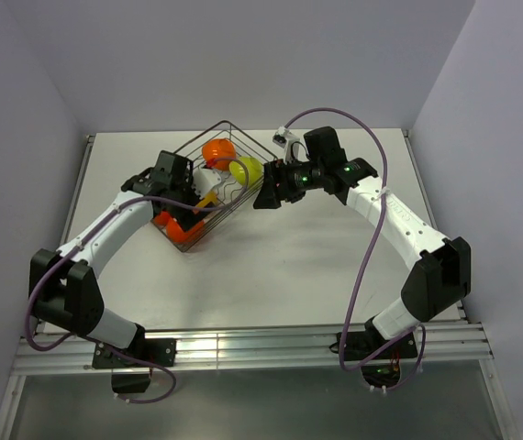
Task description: Load the bowls into the dish rack
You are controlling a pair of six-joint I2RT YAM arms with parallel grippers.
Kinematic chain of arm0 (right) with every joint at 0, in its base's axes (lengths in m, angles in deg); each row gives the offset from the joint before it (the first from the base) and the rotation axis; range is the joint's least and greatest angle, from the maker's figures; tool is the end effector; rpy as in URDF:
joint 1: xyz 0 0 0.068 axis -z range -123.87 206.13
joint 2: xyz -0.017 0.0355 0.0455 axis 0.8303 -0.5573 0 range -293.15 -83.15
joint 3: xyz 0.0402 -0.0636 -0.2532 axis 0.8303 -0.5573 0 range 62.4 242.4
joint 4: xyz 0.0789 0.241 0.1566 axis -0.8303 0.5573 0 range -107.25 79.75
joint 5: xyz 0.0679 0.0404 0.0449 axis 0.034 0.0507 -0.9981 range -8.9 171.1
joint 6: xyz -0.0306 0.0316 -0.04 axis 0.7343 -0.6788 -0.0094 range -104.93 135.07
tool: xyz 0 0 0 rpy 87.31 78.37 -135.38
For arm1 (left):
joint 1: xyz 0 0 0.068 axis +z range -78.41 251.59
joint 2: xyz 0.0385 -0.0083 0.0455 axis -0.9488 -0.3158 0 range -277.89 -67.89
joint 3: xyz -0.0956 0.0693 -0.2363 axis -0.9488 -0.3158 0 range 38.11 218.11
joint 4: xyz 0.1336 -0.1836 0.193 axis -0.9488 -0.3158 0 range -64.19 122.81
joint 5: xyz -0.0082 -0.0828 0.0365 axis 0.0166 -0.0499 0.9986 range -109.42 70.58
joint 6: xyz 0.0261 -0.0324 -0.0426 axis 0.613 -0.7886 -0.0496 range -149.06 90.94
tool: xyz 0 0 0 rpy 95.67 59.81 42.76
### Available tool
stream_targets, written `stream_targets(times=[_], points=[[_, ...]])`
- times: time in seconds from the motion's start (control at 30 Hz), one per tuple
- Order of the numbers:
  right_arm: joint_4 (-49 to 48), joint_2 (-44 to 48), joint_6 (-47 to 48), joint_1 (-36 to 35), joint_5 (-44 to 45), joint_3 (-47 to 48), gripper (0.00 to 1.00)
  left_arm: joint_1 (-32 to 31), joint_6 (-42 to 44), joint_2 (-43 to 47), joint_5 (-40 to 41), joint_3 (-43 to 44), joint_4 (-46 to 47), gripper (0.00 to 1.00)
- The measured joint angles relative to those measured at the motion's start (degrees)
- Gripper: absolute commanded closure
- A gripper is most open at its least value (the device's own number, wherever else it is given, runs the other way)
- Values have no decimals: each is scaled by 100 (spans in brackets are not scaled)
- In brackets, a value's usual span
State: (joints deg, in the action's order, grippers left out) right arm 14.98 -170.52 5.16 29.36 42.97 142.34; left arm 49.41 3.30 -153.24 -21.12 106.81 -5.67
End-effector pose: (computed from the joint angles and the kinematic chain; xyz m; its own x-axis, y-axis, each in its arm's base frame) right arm 0.3278 0.1955 0.3219 -0.6954 -0.1991 -0.6905 -0.6690 0.5303 0.5208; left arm 0.3287 -0.1355 0.2474 -0.4312 0.7536 -0.4960 0.7386 0.6106 0.2856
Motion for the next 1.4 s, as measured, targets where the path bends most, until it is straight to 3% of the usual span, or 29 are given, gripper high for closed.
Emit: stream_targets(times=[0.2, 0.43, 0.57, 0.67, 0.83, 1.4], points=[[0, 0, 28, 0, 0, 0, 18, 2, -118, 0, -214, 256, -170, 2], [2, 0, 79, 0, -2, 0, 22, 369, -385, -87, -726, 542, -455, 39], [4, 0, 92, 0, -7, 0, 23, 688, -466, -229, -887, 544, -608, 41], [22, 0, 109, 0, -20, 0, 23, 750, -483, -310, -953, 457, -632, 42], [96, -11, 166, 0, -22, 0, 23, 741, -531, -474, -1027, 227, -636, 31], [170, -24, 212, 2, -22, 0, 23, 763, -813, -625, -1082, -31, -188, 28]])
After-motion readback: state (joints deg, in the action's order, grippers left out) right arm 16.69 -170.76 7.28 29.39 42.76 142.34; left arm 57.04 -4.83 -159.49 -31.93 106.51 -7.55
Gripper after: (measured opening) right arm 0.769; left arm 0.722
